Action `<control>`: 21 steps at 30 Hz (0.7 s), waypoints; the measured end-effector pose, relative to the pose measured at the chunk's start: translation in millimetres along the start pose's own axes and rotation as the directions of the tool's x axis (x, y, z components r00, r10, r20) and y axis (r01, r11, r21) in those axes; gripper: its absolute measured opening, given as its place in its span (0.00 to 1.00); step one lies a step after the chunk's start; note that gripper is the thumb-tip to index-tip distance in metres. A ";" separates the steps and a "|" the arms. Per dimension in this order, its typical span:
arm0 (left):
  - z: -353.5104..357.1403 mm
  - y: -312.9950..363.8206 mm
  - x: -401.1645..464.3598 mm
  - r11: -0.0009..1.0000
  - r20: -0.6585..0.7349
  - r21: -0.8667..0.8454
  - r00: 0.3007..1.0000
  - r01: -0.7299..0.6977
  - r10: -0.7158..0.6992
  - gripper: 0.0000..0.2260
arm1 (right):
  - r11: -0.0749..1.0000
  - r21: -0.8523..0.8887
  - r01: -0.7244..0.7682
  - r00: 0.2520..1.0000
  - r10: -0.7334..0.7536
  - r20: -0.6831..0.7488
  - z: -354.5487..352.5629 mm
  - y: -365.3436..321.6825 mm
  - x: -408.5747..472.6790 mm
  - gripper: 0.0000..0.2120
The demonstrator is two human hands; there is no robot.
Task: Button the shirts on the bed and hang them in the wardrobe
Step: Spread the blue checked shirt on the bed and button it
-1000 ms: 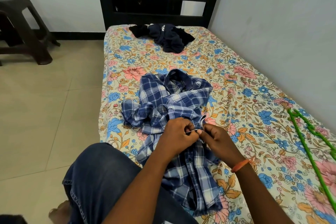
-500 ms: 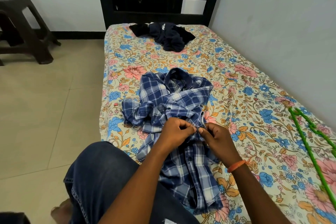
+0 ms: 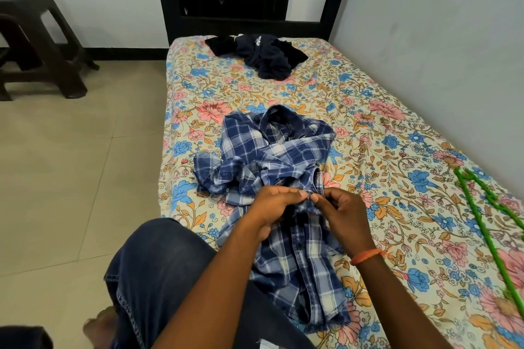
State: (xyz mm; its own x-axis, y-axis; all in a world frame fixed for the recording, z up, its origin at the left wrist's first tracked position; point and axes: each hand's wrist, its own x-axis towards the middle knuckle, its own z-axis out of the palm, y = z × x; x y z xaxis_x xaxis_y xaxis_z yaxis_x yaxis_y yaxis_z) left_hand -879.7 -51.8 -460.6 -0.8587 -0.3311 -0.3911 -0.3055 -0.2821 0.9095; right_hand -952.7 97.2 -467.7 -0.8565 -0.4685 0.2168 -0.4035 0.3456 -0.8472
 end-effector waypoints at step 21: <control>5.5 -5.4 0.5 0.995 0.041 -0.073 0.997 0.073 -0.070 0.05 | 0.986 0.092 -0.139 0.989 0.133 0.070 5.1 1.0 7.0 0.18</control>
State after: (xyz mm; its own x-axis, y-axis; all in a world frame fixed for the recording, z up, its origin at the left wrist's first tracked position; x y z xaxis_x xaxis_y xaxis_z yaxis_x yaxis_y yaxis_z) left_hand -880.8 -45.5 -464.9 -0.8513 -0.2733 -0.4479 -0.3366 -0.3704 0.8657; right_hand -957.4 90.2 -469.5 -0.8777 -0.4744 0.0681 -0.2495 0.3311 -0.9100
